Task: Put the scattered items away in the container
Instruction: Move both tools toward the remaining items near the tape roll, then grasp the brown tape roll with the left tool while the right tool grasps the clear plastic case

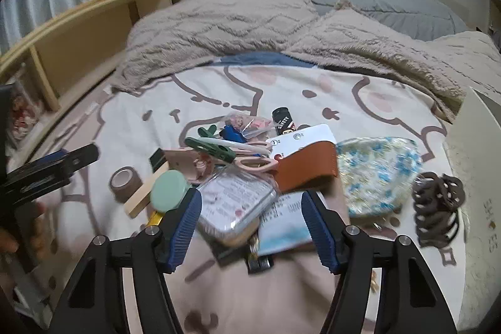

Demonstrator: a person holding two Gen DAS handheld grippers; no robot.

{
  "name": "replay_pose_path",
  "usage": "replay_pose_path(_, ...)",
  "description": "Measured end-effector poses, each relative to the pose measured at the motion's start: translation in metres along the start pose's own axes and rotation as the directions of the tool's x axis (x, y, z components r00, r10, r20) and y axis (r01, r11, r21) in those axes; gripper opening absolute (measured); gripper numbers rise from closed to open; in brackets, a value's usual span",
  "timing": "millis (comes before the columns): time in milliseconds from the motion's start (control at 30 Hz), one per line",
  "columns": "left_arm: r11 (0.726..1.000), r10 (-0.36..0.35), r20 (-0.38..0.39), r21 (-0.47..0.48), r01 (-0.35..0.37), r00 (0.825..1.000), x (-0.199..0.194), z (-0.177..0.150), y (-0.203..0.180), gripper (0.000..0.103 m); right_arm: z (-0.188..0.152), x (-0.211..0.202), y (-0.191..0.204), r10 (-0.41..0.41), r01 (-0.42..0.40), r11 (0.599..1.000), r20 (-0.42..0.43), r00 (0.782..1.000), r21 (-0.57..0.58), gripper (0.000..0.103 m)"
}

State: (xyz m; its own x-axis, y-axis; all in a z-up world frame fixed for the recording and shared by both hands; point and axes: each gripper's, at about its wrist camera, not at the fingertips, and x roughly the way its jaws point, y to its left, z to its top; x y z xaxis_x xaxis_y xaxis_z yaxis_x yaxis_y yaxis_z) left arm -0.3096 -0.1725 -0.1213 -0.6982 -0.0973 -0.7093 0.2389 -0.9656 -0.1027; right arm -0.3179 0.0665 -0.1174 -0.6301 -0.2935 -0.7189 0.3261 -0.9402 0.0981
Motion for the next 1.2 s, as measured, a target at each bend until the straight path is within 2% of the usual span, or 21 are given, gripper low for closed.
replay_pose_path(200, 0.999, -0.016, -0.015, -0.034, 0.015, 1.000, 0.002, -0.001, 0.008, 0.096, 0.010, 0.039, 0.012, -0.044, 0.042, 0.999, -0.082, 0.996, -0.022, 0.058)
replay_pose_path(333, 0.999, -0.032, -0.026, -0.028, 0.031, 0.999, 0.005, -0.002, 0.008, 0.092, 0.016, 0.055, 0.018, -0.090, 0.085, 0.995, -0.098, 0.991, -0.049, 0.057)
replay_pose_path(500, 0.999, -0.049, -0.038, -0.006, 0.049, 0.998, 0.008, -0.003, 0.004, 0.090, 0.022, 0.068, 0.015, -0.087, 0.086, 0.996, -0.117, 0.989, -0.013, 0.058)
replay_pose_path(700, 0.998, -0.054, -0.040, 0.021, 0.055, 0.998, 0.008, -0.004, -0.002, 0.090, 0.016, 0.066, 0.021, -0.092, 0.088, 0.995, -0.090, 0.992, -0.052, 0.059)
replay_pose_path(833, 0.997, -0.059, -0.058, 0.043, 0.061, 0.997, 0.011, -0.007, -0.006, 0.078, 0.007, 0.060, 0.024, -0.080, 0.075, 0.994, -0.058, 0.995, -0.075, 0.059)
replay_pose_path(1133, 0.994, -0.073, -0.086, 0.073, 0.079, 0.994, 0.017, -0.013, -0.012, 0.076, -0.010, 0.044, 0.027, -0.058, 0.056, 0.994, -0.021, 0.998, -0.094, 0.059)
replay_pose_path(1200, 0.991, -0.082, -0.098, 0.094, 0.092, 0.992, 0.018, -0.015, -0.017, 0.073, -0.013, 0.042, 0.026, -0.052, 0.050, 0.995, -0.016, 0.999, -0.090, 0.059)
